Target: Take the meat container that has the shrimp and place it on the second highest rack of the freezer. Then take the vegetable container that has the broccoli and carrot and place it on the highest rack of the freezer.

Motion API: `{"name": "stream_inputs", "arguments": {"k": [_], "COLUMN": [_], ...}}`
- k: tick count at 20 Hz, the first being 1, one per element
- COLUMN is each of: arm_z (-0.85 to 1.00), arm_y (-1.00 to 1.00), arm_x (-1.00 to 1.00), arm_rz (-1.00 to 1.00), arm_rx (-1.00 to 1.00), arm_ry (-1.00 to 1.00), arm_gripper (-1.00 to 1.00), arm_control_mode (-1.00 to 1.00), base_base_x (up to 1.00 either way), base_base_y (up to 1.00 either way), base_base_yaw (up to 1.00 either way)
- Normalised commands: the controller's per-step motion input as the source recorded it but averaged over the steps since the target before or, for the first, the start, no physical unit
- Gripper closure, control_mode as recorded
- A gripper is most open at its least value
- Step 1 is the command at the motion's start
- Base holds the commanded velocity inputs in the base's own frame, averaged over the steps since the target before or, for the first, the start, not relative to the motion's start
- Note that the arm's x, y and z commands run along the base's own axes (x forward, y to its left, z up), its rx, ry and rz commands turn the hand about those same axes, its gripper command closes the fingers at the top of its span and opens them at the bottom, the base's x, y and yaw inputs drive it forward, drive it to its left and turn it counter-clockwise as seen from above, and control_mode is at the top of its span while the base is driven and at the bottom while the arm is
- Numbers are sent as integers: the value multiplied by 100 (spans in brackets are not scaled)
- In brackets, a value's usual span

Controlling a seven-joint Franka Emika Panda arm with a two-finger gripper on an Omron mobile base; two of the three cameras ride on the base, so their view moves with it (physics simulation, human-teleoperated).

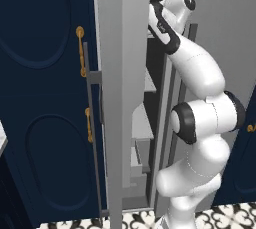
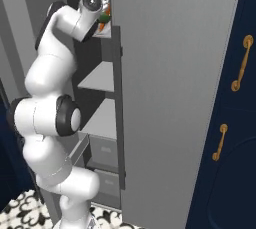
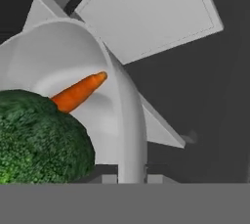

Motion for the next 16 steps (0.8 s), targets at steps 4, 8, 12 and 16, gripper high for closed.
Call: {"name": "stream_inputs", "arguments": {"k": [4,8,12,16], "arm_z": [0,0,0,-8], "arm_y": [0,-1,0,-1], "arm_x": [64,11,-29,-65], "arm_rz": [-7,0,0,0], "arm_rx": [-16,-12,-9,-6], "arm_ry": [11,-4,-25,-27], "arm_gripper": [-100,-100,-100,-100], "arm_control_mode": [-100,-100,-100,-100], "base_base_x": [0,0,0,0], "base_base_y": [0,0,0,0], "base_base_yaw": [0,0,0,0]}}
